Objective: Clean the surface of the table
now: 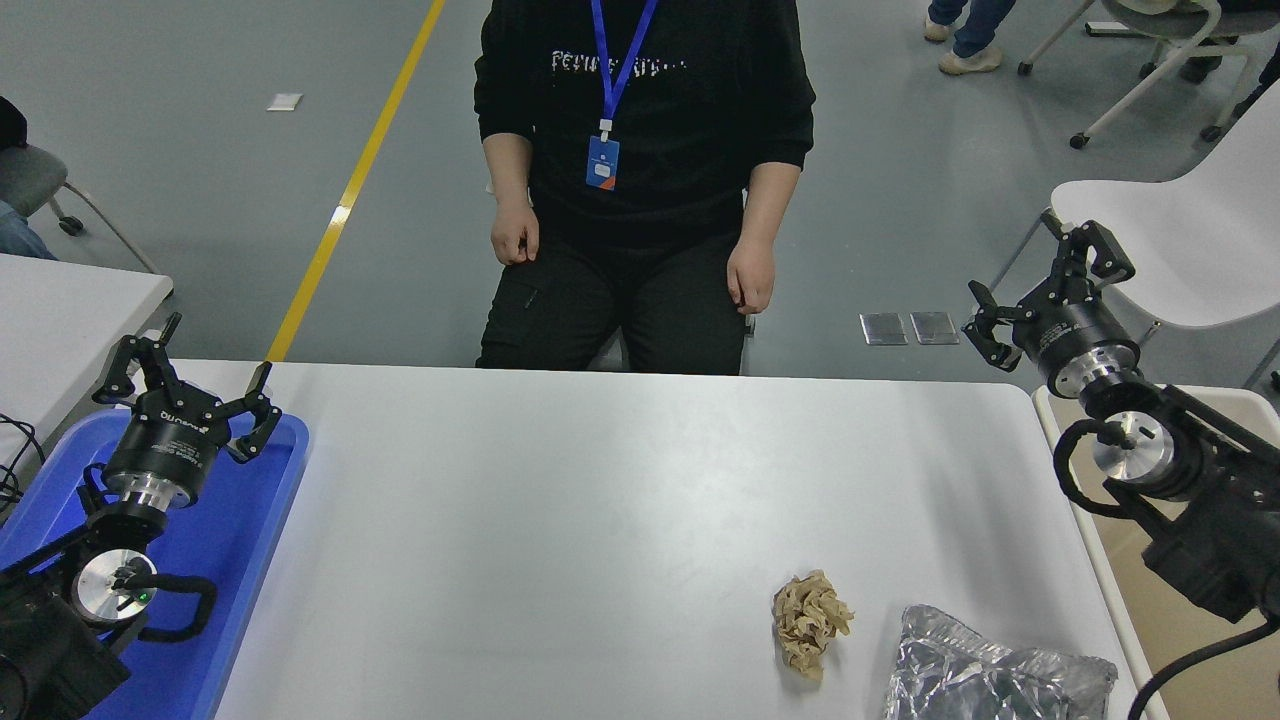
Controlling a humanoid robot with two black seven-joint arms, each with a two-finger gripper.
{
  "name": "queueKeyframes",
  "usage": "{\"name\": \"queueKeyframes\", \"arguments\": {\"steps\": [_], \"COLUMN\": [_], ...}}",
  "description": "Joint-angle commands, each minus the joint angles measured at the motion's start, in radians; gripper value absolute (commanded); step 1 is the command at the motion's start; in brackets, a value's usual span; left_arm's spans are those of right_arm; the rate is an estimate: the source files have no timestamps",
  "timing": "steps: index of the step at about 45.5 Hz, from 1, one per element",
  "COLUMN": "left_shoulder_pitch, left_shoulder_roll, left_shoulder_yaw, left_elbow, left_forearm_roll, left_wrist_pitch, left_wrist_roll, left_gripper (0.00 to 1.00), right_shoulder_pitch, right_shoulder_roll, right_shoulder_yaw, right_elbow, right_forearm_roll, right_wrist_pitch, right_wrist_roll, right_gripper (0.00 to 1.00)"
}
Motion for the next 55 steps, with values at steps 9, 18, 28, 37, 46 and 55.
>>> {"name": "queueKeyframes", "arguments": {"steps": [9,18,28,37,46,55], "left_shoulder_pitch": [0.0,0.0,0.0,0.0,0.0,0.0], "left_shoulder_roll": [0.0,0.0,0.0,0.0,0.0,0.0], "left_shoulder_yaw": [-0.001,-0.001,-0.001,-0.001,-0.001,-0.001], "left_elbow": [0.0,0.0,0.0,0.0,0.0,0.0], "left_forearm_roll": [0.0,0.001,0.0,0.0,0.001,0.001], "left_wrist_pitch": [0.0,0.0,0.0,0.0,0.0,0.0], "left_wrist_roll": [0.0,0.0,0.0,0.0,0.0,0.0], "left_gripper": [1.0,1.0,1.0,1.0,1.0,1.0], "right_shoulder_pitch": [-0.018,0.028,0.123,0.211,0.387,0.56], "right_shoulder_roll": [0.009,-0.057,-0.184,-0.312,-0.364,-0.352], "right_shoulder_yaw": [-0.007,-0.038,-0.105,-0.219,-0.51,-0.85], "right_elbow": [-0.022,-0.056,-0.068,-0.058,-0.057,-0.048], "right_forearm_roll": [-0.003,-0.046,-0.107,-0.107,-0.164,-0.357], "right_wrist_pitch": [0.002,-0.004,-0.004,0.002,0.003,0.005], "right_wrist_roll": [0.017,0.017,0.01,0.009,0.009,0.009], "right_gripper": [0.99,0.99,0.99,0.99,0.99,0.99]}}
